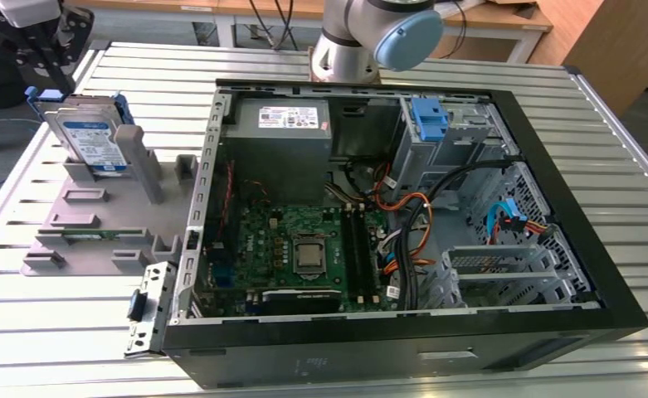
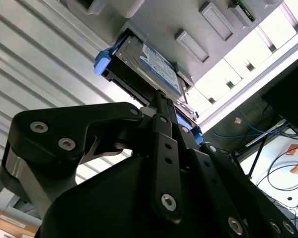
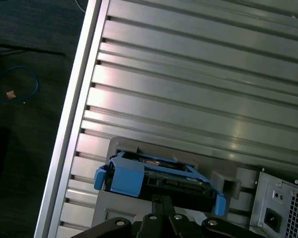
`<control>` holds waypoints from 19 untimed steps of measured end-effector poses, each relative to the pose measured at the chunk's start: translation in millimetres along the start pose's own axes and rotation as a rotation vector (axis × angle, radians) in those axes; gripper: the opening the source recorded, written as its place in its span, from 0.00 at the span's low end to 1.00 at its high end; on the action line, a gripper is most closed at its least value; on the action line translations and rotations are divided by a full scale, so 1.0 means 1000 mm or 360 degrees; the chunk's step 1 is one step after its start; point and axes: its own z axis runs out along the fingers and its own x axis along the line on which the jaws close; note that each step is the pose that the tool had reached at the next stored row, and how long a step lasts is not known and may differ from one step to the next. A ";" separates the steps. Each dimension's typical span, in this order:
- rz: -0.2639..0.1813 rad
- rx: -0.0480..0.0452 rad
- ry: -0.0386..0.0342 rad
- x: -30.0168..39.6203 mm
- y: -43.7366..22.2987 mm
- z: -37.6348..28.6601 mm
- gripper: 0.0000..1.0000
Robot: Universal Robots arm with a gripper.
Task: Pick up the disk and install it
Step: 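Pick up the disk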
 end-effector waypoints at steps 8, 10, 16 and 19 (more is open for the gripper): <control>-0.0150 -0.0004 0.0003 0.0000 0.0000 0.0000 0.11; -0.0203 -0.0006 0.0004 0.0000 0.0000 0.0000 0.11; -0.0359 -0.0010 0.0006 0.0000 0.0000 0.0000 0.11; -0.0445 -0.0012 0.0008 0.0000 0.0000 0.0001 0.11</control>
